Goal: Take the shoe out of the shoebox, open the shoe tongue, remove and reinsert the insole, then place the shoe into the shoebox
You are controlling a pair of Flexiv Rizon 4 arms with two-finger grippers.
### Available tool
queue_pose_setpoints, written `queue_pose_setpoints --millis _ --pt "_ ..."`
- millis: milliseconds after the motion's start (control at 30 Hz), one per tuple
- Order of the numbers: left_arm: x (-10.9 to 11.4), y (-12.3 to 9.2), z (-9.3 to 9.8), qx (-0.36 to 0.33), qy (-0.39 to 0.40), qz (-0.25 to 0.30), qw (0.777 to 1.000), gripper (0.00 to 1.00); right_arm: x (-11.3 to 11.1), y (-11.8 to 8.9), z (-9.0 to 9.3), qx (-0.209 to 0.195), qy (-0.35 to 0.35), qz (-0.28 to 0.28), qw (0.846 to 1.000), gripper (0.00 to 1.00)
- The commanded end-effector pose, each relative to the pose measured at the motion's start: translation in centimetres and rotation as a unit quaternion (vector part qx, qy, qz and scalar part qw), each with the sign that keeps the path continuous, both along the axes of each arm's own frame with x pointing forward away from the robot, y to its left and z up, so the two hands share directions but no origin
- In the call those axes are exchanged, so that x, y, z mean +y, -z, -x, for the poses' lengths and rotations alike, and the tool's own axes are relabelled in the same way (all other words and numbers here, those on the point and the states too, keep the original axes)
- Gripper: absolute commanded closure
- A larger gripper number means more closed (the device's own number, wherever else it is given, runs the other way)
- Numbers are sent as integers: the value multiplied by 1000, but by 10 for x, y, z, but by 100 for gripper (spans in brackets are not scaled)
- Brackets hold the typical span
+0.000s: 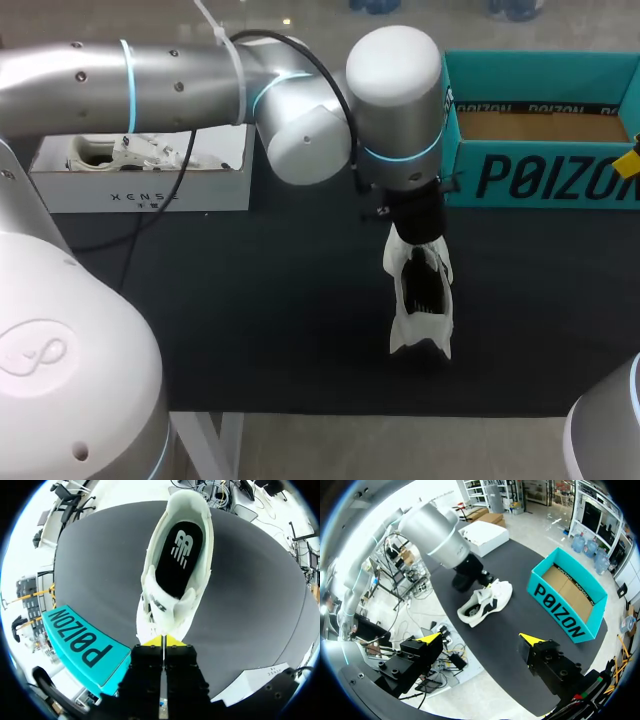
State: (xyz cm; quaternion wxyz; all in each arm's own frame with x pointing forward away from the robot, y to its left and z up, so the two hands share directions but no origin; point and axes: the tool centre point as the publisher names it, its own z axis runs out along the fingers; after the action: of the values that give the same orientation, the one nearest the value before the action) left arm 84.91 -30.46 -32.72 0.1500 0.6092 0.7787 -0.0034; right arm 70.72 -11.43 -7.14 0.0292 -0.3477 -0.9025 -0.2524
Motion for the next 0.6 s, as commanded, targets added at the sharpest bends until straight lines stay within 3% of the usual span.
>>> queue_pose_setpoints --millis 33,267,467,600 --pt "4 8 10 3 3 -1 1000 100 1 -1 -3 3 -1 1 1000 0" --pt "4 21 19 15 6 -9 1000 100 1 -1 -3 3 -1 1 1000 0" --pt "17 2 15 9 -43 1 999 100 1 -1 -3 3 -1 1 1000 0" --pt "33 -7 18 21 -130 -23 991 100 1 -1 -3 3 -1 1 1000 0"
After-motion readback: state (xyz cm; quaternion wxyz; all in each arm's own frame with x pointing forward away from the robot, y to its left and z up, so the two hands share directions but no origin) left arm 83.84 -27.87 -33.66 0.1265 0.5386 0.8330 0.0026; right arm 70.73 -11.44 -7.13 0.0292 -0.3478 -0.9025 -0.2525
